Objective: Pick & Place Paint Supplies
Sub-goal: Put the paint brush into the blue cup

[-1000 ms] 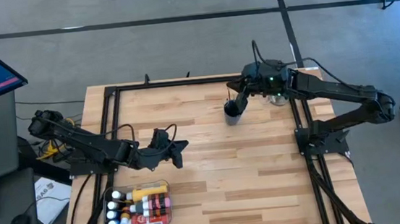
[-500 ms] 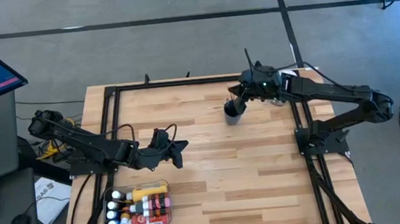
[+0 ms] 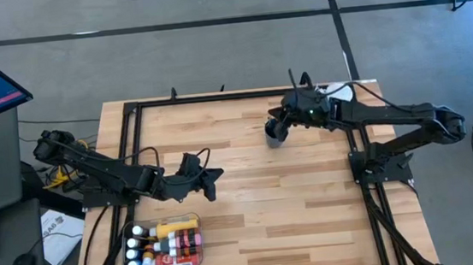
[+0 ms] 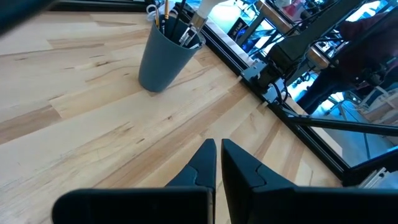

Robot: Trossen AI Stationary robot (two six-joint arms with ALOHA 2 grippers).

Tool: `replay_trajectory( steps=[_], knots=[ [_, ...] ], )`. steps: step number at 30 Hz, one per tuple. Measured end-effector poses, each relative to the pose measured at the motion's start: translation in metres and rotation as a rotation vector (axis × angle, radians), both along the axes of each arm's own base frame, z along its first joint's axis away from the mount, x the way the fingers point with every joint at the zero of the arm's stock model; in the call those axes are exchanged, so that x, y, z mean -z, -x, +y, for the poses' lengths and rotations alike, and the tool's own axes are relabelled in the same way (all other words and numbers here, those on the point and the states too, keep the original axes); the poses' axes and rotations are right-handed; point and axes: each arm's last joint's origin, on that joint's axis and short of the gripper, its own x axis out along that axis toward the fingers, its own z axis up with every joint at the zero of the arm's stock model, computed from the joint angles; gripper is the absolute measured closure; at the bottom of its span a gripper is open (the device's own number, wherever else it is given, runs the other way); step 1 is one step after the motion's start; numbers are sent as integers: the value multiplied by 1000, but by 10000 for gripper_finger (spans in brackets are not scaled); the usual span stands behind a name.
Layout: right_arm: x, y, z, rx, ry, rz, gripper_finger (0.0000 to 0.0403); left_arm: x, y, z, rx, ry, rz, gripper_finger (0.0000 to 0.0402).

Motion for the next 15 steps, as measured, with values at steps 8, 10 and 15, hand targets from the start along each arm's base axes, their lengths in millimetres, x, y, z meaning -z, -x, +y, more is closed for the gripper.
replay_trajectory(
  steps=[8, 10, 15],
  knots=[
    [26, 4, 0, 41, -37, 11, 403, 0, 0, 0, 10, 9, 1, 401],
    [31, 4, 1, 40, -37, 2, 403, 0, 0, -1, 17, 13, 2, 401],
    [38, 5, 4, 32, -45, 10, 403, 0, 0, -1, 32, 21, 5, 402]
  ],
)
